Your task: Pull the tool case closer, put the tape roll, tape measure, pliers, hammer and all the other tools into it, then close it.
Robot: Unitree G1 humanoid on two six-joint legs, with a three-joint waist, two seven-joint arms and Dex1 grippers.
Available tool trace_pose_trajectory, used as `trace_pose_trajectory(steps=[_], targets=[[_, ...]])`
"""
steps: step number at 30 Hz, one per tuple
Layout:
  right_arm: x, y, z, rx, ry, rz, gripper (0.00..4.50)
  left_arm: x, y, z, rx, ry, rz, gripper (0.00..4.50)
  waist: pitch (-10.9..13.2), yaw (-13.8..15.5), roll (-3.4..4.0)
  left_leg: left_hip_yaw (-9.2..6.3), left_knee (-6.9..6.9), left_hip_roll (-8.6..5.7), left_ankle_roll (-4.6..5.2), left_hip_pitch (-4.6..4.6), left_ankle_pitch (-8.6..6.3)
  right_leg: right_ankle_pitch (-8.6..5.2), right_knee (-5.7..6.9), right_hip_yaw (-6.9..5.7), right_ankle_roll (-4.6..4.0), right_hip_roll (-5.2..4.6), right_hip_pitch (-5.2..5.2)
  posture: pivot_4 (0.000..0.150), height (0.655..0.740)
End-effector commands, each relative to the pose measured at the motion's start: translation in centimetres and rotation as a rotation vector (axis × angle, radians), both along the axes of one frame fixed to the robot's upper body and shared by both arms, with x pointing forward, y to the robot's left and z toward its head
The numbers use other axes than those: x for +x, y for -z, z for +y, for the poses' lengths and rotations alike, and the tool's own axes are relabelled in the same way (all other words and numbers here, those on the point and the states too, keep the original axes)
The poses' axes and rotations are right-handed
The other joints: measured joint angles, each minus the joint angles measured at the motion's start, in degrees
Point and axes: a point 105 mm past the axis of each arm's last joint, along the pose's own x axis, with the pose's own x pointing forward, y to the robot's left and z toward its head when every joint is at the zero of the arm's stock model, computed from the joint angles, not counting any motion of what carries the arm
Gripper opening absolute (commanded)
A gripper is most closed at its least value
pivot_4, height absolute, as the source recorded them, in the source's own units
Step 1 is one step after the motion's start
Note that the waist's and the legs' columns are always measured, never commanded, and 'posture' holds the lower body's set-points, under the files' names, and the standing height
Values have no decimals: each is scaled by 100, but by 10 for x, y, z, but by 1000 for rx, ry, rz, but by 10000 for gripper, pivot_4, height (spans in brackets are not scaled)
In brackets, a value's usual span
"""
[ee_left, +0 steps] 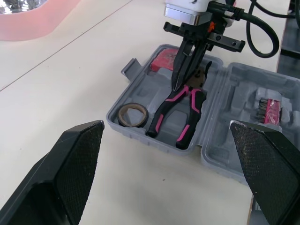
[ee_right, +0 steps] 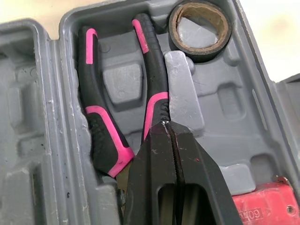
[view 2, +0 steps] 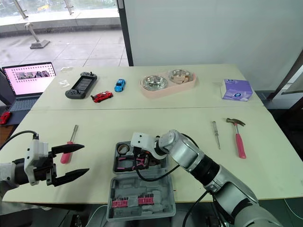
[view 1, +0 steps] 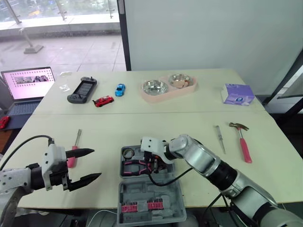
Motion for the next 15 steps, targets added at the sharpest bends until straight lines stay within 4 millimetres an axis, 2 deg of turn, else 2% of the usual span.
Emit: trace_pose_trajectory(steps=[1,5,8,10,13,15], targets=[[-13,59,-46,-250,68,130,250,0,-6,-1,3,4,-28,45000,-26,8,2,-1,-2,0,1,5,-1,0,-4,-1,0,0,5,1500,7239],[-19,68,-45,-285,30,138,250,1,-6,-1,6,3,-28,45000,-68,26,15,-1,-14,0,15,51,-10,-3,-38,-5,3,0,40,1500,7239],[-11,58,-31,-224,35,97,250,1,-6,-1,8,3,-29,45000,-101,28,9,-1,-38,0,23,92,-16,-12,-56,-5,7,-2,100,1500,7239],[-2,41,-17,-118,62,65,250,2,-6,-1,8,2,-29,45000,-114,18,-12,-1,-59,0,23,110,-15,-12,-57,-5,8,-2,107,1500,7239],[12,1,0,56,22,-50,250,2,-6,-1,6,-3,-32,45000,-112,-10,-12,-4,-72,2,21,115,-14,-11,-57,-5,7,1,104,1500,7239],[5,-29,10,198,-49,-96,250,2,-7,-1,4,-9,-33,45000,-103,-5,-7,-4,-73,2,17,104,-12,-11,-57,-4,6,1,90,1500,7239]])
